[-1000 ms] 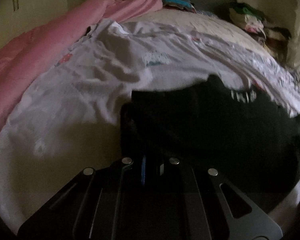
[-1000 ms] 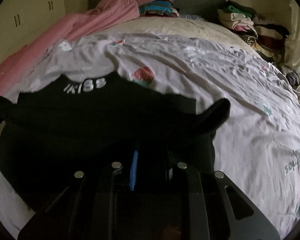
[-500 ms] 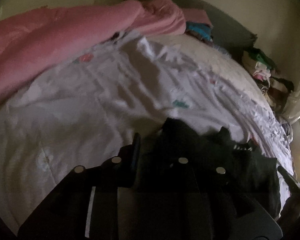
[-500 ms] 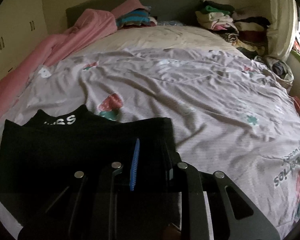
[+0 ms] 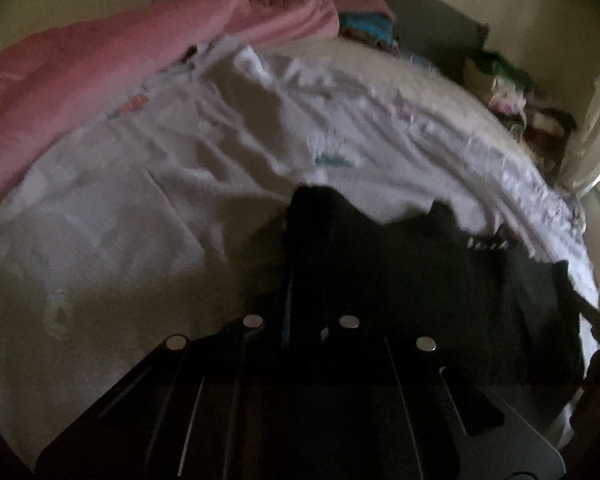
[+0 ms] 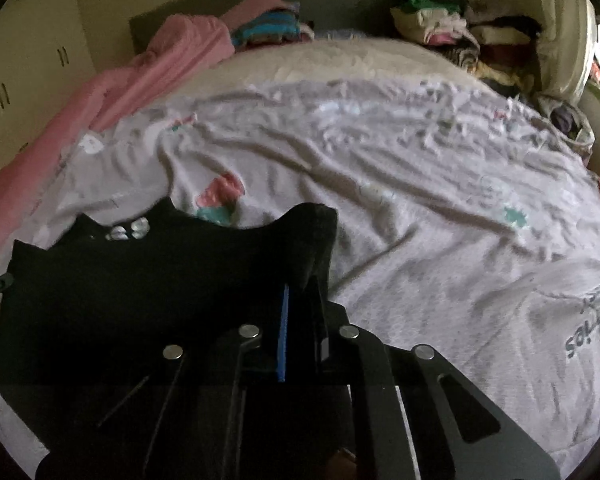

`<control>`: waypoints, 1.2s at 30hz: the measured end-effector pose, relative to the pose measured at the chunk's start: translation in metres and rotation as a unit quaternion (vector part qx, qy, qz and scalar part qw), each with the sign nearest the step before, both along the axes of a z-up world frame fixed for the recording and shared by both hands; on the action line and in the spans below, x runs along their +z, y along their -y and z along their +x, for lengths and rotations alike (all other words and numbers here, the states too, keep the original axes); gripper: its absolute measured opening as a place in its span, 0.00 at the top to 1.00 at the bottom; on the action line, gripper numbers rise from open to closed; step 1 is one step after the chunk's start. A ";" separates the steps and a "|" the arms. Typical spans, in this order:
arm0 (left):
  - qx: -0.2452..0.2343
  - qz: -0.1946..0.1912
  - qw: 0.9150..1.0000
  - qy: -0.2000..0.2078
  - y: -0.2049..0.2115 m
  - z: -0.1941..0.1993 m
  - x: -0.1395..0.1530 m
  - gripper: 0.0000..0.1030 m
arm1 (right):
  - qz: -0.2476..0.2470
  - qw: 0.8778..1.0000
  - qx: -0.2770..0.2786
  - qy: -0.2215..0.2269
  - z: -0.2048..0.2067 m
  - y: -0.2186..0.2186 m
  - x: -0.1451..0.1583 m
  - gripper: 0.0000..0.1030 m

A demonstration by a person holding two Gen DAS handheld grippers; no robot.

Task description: Fold small clothes

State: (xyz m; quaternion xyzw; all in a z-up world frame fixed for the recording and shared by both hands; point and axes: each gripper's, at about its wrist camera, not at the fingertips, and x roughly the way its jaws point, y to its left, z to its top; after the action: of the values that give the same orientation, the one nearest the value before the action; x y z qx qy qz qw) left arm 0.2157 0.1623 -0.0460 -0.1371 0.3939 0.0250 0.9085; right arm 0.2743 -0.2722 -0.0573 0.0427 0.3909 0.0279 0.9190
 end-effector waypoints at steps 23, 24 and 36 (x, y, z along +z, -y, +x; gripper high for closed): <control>0.007 0.033 0.999 0.014 0.005 -0.033 0.009 0.83 | -0.067 0.997 0.011 0.025 -0.055 -0.009 0.006 0.60; 0.006 0.035 0.999 0.015 0.008 -0.035 0.010 0.82 | -0.069 0.997 0.015 0.024 -0.059 -0.012 0.007 0.60; -0.085 0.060 0.995 -0.008 0.068 -0.077 0.001 0.69 | -0.062 0.995 0.081 -0.007 -0.109 -0.046 0.003 0.57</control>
State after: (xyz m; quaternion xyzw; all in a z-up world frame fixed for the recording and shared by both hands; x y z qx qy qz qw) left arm 0.1392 0.0946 -0.0445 -0.0482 0.4092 -0.0271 0.9108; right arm 0.1655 -0.2266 -0.0539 -0.0463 0.4005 0.0773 0.9118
